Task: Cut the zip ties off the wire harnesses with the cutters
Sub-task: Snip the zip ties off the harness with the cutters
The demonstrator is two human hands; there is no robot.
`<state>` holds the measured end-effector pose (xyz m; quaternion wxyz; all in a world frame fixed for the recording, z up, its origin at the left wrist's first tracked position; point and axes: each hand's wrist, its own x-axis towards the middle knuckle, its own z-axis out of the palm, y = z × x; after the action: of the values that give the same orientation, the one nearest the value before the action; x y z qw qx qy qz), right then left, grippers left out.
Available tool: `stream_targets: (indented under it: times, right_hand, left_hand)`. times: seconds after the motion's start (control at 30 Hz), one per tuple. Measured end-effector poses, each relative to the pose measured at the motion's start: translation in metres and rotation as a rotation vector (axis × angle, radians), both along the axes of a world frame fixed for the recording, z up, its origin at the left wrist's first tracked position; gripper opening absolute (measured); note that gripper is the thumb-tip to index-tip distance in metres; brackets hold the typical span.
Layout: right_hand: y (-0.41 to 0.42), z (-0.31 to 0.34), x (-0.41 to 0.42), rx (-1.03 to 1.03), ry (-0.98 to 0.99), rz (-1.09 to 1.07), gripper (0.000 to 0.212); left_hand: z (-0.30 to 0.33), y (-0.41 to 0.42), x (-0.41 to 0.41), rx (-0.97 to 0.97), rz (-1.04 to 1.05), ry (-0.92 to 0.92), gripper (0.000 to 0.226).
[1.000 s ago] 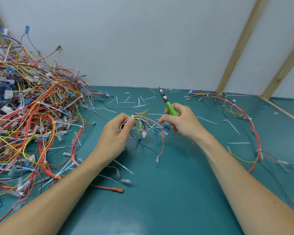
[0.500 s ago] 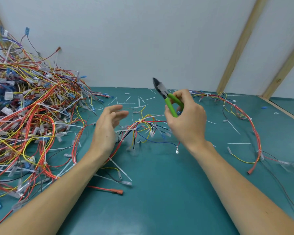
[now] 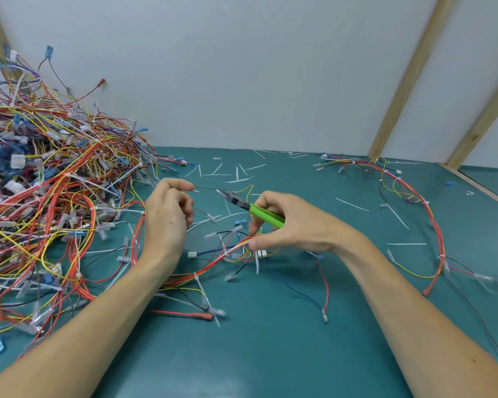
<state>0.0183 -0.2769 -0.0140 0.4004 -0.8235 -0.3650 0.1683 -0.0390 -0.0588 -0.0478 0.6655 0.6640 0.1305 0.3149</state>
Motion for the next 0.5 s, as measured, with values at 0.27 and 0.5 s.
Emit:
stream_targets:
  times: [0.27, 0.5]
  right_hand:
    - [-0.009, 0.000, 0.003, -0.316, 0.053, 0.125, 0.037]
    - [-0.006, -0.004, 0.009, 0.055, 0.160, -0.040, 0.026]
  left_hand:
    - [0.007, 0.001, -0.007, 0.078, -0.022, -0.120, 0.021]
    - [0.019, -0.004, -0.018, 0.198, 0.006, -0.283, 0.015]
